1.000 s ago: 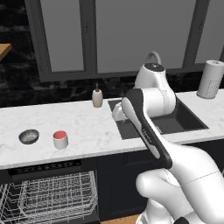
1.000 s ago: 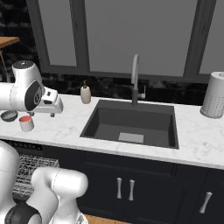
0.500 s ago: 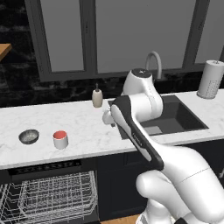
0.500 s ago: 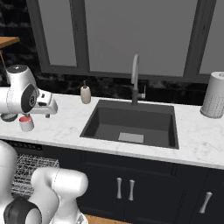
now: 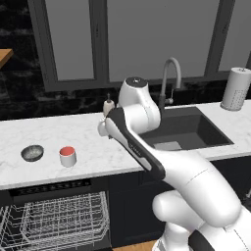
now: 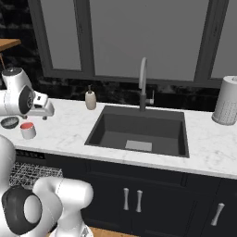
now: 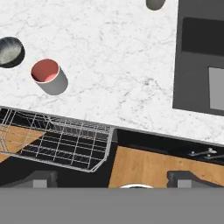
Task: Pick up the cup and bowl from the counter, place them in the dishwasher, and close the dishwasher door.
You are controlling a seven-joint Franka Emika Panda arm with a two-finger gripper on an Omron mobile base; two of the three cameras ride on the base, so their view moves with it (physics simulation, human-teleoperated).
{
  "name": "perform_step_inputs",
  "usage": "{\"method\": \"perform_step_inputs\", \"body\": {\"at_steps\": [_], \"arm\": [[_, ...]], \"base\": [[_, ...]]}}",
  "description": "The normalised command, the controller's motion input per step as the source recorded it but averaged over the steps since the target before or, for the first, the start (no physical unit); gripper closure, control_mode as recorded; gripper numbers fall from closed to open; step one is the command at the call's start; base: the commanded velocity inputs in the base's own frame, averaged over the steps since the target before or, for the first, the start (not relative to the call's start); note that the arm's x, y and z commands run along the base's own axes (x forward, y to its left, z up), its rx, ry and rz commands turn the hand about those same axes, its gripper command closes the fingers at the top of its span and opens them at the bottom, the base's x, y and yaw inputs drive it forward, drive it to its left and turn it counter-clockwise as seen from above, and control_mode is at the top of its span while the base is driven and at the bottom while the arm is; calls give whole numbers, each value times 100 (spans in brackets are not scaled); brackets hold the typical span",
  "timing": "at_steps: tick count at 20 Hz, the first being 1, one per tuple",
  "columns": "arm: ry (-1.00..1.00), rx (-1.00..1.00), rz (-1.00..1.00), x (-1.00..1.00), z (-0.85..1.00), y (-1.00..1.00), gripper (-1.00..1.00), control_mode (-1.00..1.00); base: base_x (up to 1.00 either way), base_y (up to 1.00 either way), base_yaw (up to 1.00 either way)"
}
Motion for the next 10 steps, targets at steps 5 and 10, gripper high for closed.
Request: {"method": "perform_step_inputs", "body": {"at_steps": [5,10], "arm": [[2,0,-2,50,-13,33,-100,-100],[11,0,-4,40,-51,22,-100,-100]], "base": [[0,0,0],[0,0,0]]}}
